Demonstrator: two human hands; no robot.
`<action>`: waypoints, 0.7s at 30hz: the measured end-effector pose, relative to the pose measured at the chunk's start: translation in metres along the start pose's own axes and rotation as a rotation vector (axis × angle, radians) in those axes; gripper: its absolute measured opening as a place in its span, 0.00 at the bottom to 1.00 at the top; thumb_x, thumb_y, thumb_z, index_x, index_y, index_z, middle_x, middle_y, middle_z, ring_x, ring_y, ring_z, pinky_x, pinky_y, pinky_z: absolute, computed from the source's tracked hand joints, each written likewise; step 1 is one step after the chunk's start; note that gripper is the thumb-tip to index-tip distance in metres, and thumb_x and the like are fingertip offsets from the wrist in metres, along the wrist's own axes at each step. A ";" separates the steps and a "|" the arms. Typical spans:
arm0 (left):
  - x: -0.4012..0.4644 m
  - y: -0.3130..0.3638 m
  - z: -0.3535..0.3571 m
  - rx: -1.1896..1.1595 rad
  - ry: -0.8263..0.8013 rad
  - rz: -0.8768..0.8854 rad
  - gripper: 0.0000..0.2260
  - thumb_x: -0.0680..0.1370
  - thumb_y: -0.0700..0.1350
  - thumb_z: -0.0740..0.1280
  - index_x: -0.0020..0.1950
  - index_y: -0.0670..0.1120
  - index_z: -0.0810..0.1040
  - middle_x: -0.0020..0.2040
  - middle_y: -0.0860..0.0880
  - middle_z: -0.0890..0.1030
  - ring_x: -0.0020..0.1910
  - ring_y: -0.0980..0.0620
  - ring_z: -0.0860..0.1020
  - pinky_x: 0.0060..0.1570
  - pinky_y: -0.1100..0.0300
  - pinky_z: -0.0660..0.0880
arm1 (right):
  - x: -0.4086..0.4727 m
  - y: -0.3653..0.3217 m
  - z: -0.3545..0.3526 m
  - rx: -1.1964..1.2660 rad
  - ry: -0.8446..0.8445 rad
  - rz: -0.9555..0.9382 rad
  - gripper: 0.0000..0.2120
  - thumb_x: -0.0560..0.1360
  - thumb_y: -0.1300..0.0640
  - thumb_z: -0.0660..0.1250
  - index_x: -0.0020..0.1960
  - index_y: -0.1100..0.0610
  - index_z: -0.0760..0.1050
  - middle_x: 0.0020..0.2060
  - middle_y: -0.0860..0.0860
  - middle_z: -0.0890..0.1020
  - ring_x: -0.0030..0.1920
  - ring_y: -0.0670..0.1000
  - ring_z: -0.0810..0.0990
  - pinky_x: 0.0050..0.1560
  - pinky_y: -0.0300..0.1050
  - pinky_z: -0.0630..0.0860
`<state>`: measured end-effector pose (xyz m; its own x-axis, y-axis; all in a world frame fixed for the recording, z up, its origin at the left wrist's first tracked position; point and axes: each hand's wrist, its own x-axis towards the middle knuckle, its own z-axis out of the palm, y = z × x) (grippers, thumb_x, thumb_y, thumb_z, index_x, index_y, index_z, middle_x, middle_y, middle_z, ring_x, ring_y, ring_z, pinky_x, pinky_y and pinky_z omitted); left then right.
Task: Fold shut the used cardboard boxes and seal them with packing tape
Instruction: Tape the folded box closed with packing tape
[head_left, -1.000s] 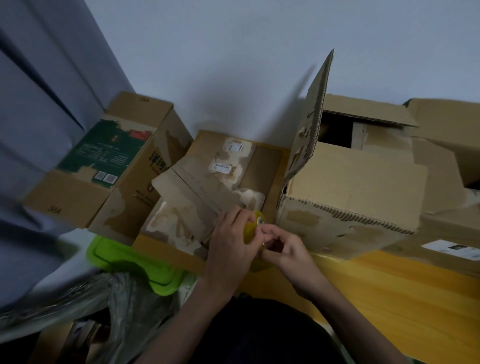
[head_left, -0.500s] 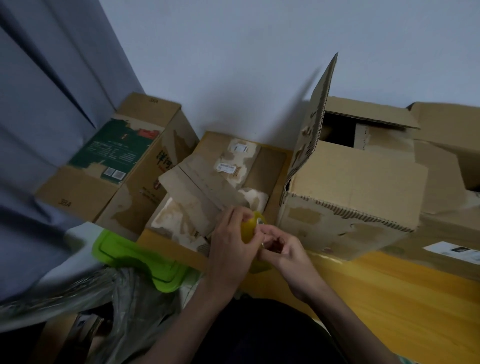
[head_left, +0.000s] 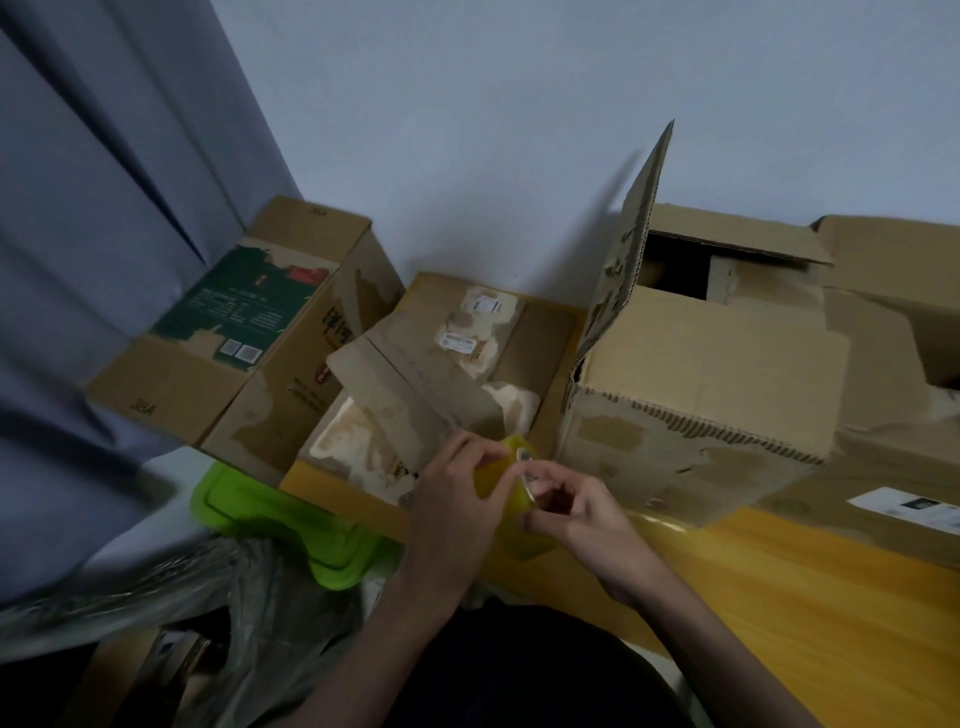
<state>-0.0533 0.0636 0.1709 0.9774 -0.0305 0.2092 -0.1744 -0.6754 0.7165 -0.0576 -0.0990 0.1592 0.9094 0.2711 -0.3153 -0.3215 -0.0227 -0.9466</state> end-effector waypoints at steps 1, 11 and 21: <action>-0.001 0.001 -0.001 -0.008 -0.011 -0.012 0.05 0.77 0.48 0.72 0.50 0.49 0.80 0.48 0.57 0.76 0.49 0.61 0.76 0.47 0.66 0.75 | 0.000 0.000 0.001 0.002 -0.010 0.005 0.21 0.72 0.71 0.71 0.57 0.49 0.82 0.49 0.47 0.86 0.56 0.41 0.81 0.52 0.33 0.74; -0.010 0.001 -0.003 0.078 0.004 0.028 0.03 0.78 0.45 0.67 0.48 0.49 0.73 0.47 0.55 0.70 0.48 0.58 0.69 0.49 0.68 0.68 | 0.002 0.008 0.011 0.066 -0.052 0.003 0.23 0.68 0.65 0.71 0.61 0.51 0.82 0.57 0.62 0.81 0.63 0.58 0.78 0.67 0.54 0.73; -0.018 -0.001 -0.003 -0.030 0.003 -0.022 0.08 0.81 0.49 0.66 0.57 0.48 0.77 0.52 0.55 0.73 0.53 0.57 0.73 0.52 0.64 0.72 | 0.003 0.003 0.004 -0.045 -0.037 0.027 0.26 0.66 0.60 0.74 0.64 0.53 0.80 0.57 0.58 0.83 0.62 0.52 0.80 0.63 0.46 0.77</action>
<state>-0.0713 0.0674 0.1682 0.9807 -0.0138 0.1950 -0.1565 -0.6534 0.7406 -0.0573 -0.0941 0.1558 0.8897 0.3054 -0.3393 -0.3332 -0.0734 -0.9400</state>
